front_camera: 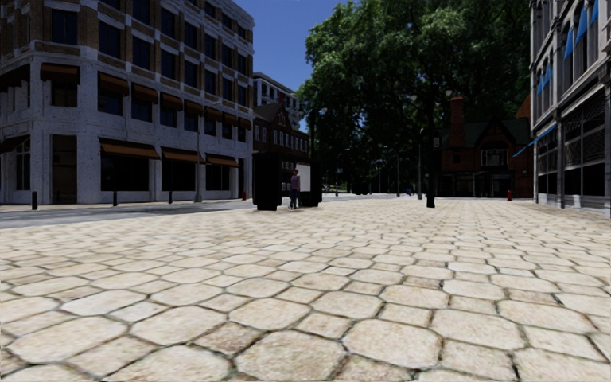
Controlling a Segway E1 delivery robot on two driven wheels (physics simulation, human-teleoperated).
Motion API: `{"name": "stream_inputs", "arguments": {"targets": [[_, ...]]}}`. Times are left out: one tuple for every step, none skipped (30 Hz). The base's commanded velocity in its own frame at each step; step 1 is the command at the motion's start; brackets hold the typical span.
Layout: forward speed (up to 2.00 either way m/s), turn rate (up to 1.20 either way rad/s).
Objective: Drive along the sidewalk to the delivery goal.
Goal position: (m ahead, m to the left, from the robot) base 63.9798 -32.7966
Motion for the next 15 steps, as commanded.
{"name": "stream_inputs", "arguments": {"targets": [[2.00,0.00],[2.00,0.00],[2.00,0.00],[2.00,0.00],[2.00,0.00],[2.00,0.00],[2.00,0.00],[2.00,0.00],[2.00,0.00],[2.00,0.00],[2.00,0.00],[2.00,0.00],[2.00,0.00],[2.00,0.00],[2.00,0.00]]}}
